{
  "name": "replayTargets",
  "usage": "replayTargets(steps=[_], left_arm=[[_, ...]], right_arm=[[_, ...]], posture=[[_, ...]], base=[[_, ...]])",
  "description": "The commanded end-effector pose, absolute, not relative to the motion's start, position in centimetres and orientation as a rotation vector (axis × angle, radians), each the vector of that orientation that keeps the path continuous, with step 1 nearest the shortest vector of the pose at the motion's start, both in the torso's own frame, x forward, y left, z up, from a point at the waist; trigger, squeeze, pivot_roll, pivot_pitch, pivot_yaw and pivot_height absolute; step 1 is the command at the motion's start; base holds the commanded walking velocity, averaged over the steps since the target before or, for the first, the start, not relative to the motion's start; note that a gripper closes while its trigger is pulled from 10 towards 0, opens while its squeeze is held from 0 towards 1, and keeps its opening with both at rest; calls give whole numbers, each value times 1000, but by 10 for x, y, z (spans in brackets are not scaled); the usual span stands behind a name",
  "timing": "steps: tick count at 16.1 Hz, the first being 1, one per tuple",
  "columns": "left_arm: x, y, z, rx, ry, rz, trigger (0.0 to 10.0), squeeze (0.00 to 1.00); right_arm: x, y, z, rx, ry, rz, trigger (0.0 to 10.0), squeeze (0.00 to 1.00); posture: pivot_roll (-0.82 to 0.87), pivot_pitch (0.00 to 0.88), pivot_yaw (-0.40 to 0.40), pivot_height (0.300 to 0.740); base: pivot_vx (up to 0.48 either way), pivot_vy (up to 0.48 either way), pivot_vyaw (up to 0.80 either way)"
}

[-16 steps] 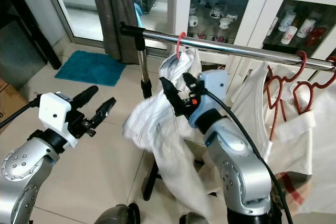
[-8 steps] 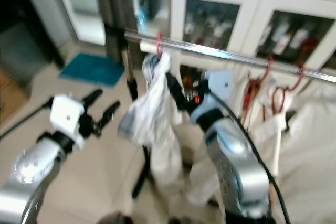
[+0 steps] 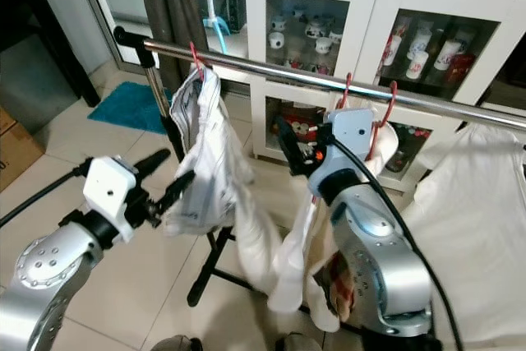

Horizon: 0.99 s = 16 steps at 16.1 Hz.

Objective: Hang hanger

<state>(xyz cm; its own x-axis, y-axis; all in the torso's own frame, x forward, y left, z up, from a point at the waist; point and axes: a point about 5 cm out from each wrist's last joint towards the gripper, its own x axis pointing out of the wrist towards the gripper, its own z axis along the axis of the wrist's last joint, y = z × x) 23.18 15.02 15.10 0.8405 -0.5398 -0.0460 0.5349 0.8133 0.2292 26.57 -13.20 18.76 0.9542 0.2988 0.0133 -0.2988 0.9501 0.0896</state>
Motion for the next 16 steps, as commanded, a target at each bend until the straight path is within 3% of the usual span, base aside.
replayTargets(steps=[1,3,5,11,12,13,16], left_arm=[[231,150,153,243,-20,-586,10000,0],[231,147,152,236,-18,-621,10000,0],[229,144,151,222,-14,-651,10000,0],[223,130,145,228,8,-763,10000,0],[221,128,146,222,6,-787,10000,0],[221,128,146,222,5,-790,10000,0],[221,128,146,232,8,-798,10000,0]], right_arm=[[267,-133,198,95,-20,298,10000,0],[268,-144,204,105,-5,228,10000,0],[264,-156,202,2,65,147,10000,0],[255,-168,205,-103,182,129,10000,0],[255,-165,215,-76,128,161,10000,176],[254,-164,219,-56,111,185,10000,1000],[245,-169,228,-77,132,205,10000,1000]], posture=[[-32,108,45,740],[-42,115,51,740],[-51,118,51,740],[-83,127,49,740],[-83,126,49,740],[-84,124,50,740],[-90,120,54,740]], base=[[0,0,0],[0,0,0],[0,0,0],[0,0,0],[0,0,0],[0,0,0],[0,0,0]])
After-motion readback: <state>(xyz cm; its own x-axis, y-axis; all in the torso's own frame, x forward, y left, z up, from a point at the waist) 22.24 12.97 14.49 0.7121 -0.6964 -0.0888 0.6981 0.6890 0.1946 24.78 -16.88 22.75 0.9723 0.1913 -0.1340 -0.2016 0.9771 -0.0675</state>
